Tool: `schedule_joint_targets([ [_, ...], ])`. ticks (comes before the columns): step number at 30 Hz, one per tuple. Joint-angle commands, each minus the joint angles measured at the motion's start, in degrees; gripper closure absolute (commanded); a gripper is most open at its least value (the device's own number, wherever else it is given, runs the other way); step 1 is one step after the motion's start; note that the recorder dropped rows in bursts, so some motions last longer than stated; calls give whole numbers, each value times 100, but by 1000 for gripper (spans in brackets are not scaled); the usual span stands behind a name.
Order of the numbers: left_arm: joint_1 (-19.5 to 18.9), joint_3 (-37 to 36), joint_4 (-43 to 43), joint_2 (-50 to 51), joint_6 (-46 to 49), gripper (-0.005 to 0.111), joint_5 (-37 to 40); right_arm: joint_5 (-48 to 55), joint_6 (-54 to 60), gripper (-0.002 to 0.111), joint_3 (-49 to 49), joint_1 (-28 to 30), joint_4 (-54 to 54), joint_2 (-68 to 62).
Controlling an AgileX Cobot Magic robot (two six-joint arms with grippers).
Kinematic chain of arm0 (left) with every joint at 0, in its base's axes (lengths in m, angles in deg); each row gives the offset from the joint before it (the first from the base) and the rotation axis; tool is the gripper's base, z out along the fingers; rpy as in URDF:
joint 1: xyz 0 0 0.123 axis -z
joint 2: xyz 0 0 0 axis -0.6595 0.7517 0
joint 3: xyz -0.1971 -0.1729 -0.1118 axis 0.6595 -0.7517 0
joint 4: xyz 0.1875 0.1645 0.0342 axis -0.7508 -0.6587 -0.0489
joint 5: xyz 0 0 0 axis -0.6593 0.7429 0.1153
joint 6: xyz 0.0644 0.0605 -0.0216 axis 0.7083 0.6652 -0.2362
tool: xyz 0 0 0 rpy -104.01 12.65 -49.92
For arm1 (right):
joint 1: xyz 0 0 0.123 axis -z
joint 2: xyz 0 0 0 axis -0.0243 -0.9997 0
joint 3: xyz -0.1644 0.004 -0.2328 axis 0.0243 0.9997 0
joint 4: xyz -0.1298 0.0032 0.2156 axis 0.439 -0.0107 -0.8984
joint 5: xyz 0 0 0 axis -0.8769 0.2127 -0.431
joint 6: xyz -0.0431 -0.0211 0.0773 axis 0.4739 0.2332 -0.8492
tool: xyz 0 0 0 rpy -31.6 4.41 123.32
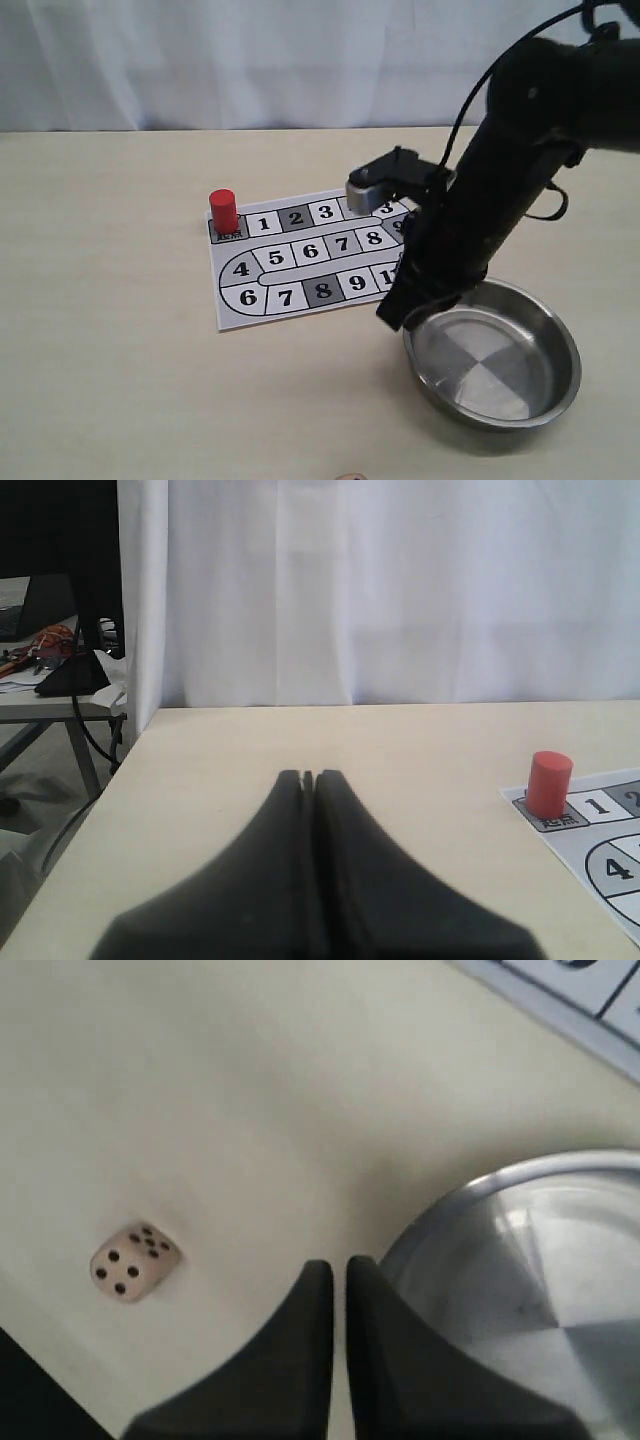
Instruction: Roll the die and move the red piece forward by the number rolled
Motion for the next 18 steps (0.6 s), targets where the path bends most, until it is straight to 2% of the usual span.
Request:
schedule_joint_targets([
  [1,1,30,10,-6,-12,107,-68,53,-334,104,314,-520,401,50],
  [9,1,30,10,-6,-12,107,-68,-53,-444,104,763,-1357,413,50],
  [18,1,30,10,-6,-12,107,-68,-222,-818,104,1328,-1834,413,50],
])
